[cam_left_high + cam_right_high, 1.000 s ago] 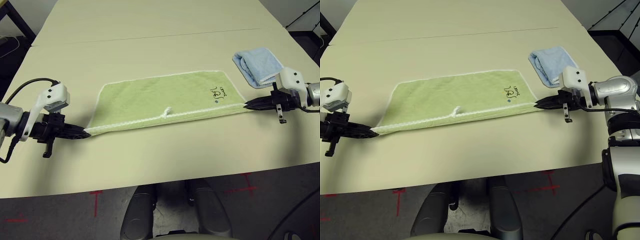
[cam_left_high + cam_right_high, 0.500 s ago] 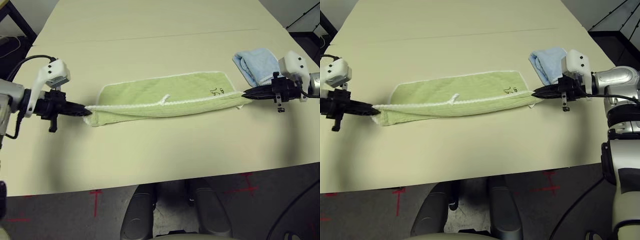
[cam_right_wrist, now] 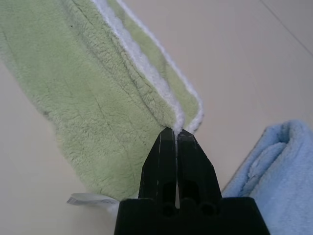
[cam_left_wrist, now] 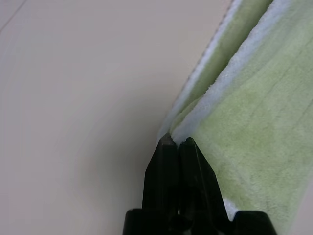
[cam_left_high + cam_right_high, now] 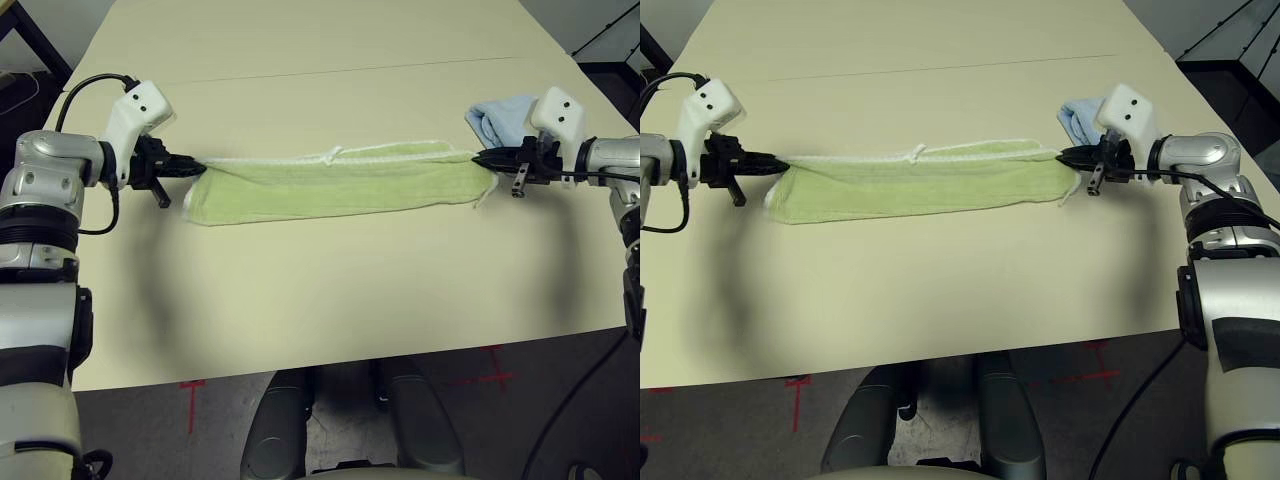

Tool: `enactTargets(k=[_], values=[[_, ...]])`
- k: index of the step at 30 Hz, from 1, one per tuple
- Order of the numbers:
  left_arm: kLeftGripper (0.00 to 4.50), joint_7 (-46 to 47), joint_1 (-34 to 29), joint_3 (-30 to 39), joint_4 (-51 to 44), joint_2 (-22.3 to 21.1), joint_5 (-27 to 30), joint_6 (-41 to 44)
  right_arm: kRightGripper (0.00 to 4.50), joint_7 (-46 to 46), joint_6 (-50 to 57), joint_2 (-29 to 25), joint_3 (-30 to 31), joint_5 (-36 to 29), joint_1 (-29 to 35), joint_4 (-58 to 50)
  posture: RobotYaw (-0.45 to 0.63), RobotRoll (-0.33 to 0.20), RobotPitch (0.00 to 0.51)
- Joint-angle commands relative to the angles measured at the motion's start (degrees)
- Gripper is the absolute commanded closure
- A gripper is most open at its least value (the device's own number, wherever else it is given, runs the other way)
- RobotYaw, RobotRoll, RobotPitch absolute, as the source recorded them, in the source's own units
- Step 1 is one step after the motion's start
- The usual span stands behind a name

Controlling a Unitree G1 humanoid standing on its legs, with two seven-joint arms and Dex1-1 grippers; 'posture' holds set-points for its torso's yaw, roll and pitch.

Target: Fold the towel and set it aside.

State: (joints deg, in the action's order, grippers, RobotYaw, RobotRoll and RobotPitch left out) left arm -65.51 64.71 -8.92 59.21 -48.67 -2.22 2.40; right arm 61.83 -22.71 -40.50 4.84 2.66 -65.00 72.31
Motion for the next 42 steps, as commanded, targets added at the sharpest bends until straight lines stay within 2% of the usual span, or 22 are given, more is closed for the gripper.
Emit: enactTargets(k=[1, 5, 9, 13, 17, 23, 28, 33, 39, 42], values=[[4.48, 3.53, 2.00, 0.32, 4.22, 0.95, -2.44, -1.96, 4.50, -4.86, 0.73, 1.27, -0.40, 2.22, -1.60, 1.60, 0.00, 0.000, 0.214], [4.48, 3.73, 3.07, -0.58, 6.56, 1.30, -4.47, -2.28, 4.50, -10.70, 0.53, 3.48, 1.12, 5.63, -3.17, 2.03, 0.00, 0.000, 0.213], [4.48, -1.10, 3.16, -1.05, 6.67, 0.53, -5.38, 0.22, 4.50, -14.08, 0.43, 4.73, 2.16, 8.57, -4.82, 2.49, 0.01, 0.000, 0.215], [4.48, -9.47, 2.48, -2.15, 5.38, -1.36, -6.09, 4.49, 4.50, -14.92, 0.34, 5.12, 2.70, 10.88, -5.95, 2.98, 0.01, 0.000, 0.214], [4.48, -13.49, 1.81, -2.23, 3.66, -2.52, -6.12, 7.22, 4.50, -15.26, 0.28, 5.60, 2.92, 12.10, -6.55, 3.21, 0.02, 0.000, 0.213], [4.48, -12.45, 2.93, -1.74, 3.57, -2.68, -6.52, 8.34, 4.50, -14.91, 0.18, 5.25, 2.76, 12.94, -6.79, 3.32, 0.03, 0.000, 0.209], [4.48, -18.49, 4.32, -1.33, 0.12, -4.54, -5.20, 9.76, 4.50, -6.58, -1.72, 3.50, -2.90, 6.60, -6.52, 2.57, 0.03, 0.000, 0.209], [4.48, -26.67, 0.67, -1.81, -7.66, -7.90, -1.72, 14.66, 4.50, 5.57, -1.56, 2.12, -7.80, 0.61, -4.96, 1.45, 0.02, 0.000, 0.208], [4.48, -26.99, -0.85, -6.52, -13.57, -12.92, 6.04, 19.48, 4.50, 11.46, -0.06, 0.57, -9.19, -1.43, -3.73, 1.20, 0.01, 0.000, 0.210], [4.48, -26.99, -1.19, -8.03, -13.27, -13.52, 6.13, 18.61, 4.50, 10.13, -0.27, 0.10, -8.15, -0.25, -3.34, 1.52, 0.01, 0.000, 0.209]])
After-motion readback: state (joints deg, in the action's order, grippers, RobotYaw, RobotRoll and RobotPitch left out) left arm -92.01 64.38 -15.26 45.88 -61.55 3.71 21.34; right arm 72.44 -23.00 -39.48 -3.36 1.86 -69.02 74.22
